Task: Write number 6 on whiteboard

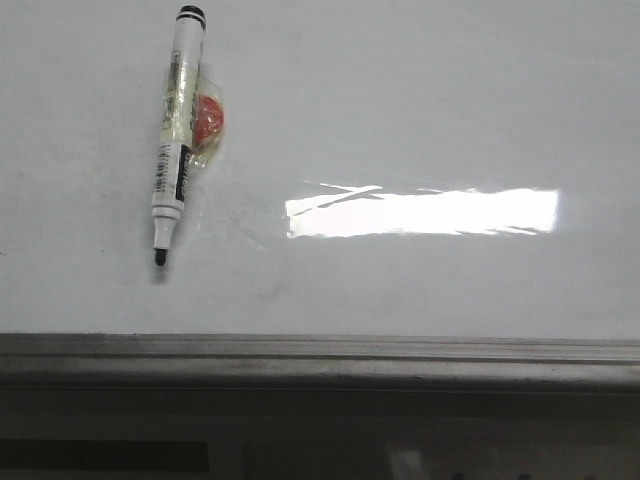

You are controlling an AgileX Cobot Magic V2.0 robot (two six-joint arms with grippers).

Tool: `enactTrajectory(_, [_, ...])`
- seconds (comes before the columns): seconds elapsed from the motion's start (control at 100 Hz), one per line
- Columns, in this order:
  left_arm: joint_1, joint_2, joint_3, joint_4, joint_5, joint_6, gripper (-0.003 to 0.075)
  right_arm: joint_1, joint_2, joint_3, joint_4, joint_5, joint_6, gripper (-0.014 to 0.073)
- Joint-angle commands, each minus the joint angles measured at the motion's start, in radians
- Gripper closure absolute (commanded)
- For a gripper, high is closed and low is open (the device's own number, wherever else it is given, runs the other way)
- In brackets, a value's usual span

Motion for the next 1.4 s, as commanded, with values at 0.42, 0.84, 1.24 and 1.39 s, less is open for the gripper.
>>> enactTrajectory(0.42, [0.003,-0.018,0.023,-0.004,-0.065,-0.006,0.0741,-0.006,-0.011,0.014,-0.010,-0.016,-0.007,0.0657])
enactTrajectory(0.84, [0.003,-0.018,0.023,-0.004,-0.065,-0.006,0.0741,-0.006,-0.011,0.014,-0.010,-0.011,-0.007,0.0657])
enactTrajectory(1.24, [0.003,-0.018,0.023,-0.021,-0.083,-0.006,0.0741,-0.006,-0.011,0.014,-0.010,-0.025,-0.007,0.0657])
enactTrajectory(1.39, [0.003,-0.018,0.023,-0.103,-0.104,-0.006,0.0741,-0.006,-0.011,0.014,-0.011,-0.099,-0.007,0.0657])
